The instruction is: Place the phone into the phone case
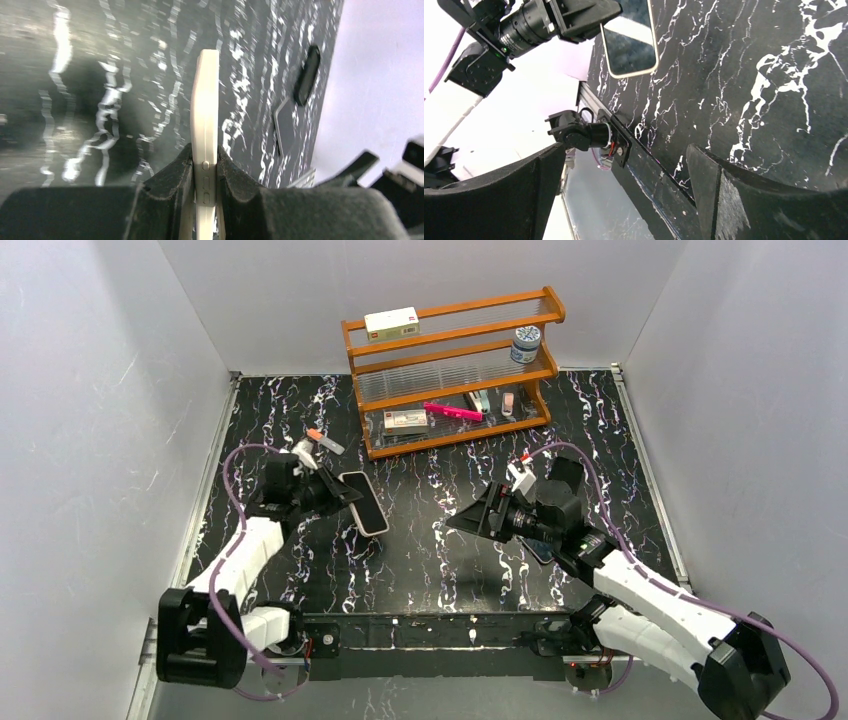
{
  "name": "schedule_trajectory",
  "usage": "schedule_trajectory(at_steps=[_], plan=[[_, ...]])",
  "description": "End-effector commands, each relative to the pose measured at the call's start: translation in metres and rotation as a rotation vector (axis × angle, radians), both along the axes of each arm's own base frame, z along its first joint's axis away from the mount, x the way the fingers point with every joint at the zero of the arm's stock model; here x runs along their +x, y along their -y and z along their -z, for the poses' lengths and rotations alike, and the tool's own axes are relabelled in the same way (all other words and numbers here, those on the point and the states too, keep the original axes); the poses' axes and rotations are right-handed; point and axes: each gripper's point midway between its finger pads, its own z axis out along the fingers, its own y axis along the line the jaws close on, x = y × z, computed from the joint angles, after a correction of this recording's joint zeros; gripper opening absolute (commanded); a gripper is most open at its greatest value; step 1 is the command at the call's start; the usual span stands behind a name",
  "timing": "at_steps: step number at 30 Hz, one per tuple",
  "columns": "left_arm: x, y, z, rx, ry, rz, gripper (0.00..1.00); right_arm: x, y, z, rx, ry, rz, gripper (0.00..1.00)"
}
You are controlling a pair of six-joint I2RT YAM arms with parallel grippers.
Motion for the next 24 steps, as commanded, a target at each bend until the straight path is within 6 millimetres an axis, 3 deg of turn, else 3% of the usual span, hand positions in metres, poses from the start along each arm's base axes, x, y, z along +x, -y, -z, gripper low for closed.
schedule_trajectory(at_steps=[1,5,12,17,24], plan=[[0.022,-0.035,-0.007,-0.042,0.003,-0.072,0.00,0.007,0.011,-0.016,-0.043,0.063,0.057,0.99],[0.033,-0.064,0.010,-0.044,-0.038,-0.158,0.00,0.007,0.017,-0.016,-0.078,0.082,0.071,0.99],[0.044,-0.073,0.037,-0.096,-0.066,-0.222,0.00,0.004,0.018,-0.014,-0.087,0.082,0.062,0.99],[0.035,-0.085,0.063,-0.030,-0.156,-0.252,0.01,0.003,0.021,-0.010,-0.103,0.079,0.063,0.99],[0.020,-0.102,0.080,0.090,-0.274,-0.289,0.27,0.004,0.024,-0.008,-0.112,0.062,0.087,0.99]])
